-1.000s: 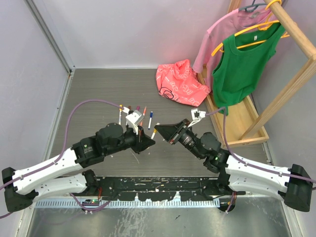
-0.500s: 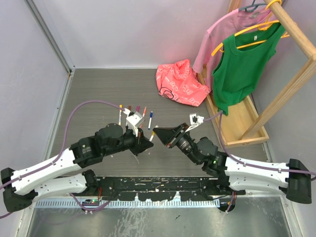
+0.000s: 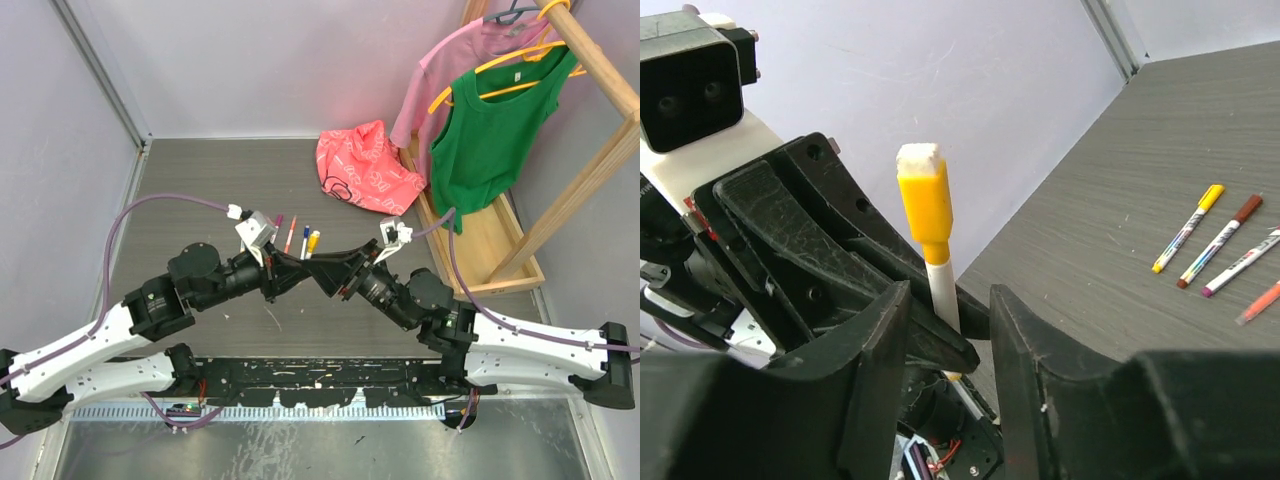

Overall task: Insert the pens into the pen caps
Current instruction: Insert the pen cap onto the pen, then press the pen cap onto the pen.

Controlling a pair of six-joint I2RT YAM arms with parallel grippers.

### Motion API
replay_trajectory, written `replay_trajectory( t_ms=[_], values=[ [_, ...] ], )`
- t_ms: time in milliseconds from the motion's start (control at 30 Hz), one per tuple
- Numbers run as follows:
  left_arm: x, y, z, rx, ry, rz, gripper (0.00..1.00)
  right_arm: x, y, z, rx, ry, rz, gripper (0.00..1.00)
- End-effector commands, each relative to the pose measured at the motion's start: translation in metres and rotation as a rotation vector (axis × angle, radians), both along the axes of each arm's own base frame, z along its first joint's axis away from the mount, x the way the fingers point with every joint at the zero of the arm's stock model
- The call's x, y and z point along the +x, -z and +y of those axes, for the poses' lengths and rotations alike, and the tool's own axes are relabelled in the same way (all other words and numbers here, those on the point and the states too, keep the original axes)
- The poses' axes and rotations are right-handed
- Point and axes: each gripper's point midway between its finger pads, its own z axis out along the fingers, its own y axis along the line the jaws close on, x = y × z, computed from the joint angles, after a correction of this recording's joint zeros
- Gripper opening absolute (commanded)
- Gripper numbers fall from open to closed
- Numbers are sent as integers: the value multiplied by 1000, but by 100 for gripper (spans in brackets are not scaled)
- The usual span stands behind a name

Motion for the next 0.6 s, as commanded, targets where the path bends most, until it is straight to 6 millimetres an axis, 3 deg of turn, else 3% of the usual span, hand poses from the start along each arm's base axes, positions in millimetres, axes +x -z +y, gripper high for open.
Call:
replay_trajectory(
  t_ms=[0, 200, 567],
  values=[
    [1, -55, 5, -152, -12, -100, 0, -3, -30, -18, 0, 25, -72, 47],
    [-2, -52, 10, -145, -16, -86, 0, 7, -62, -46, 5, 132, -107, 59],
    [-12, -42, 11, -113, 32, -65, 0, 17, -92, -31, -15, 162, -97, 71]
  ],
)
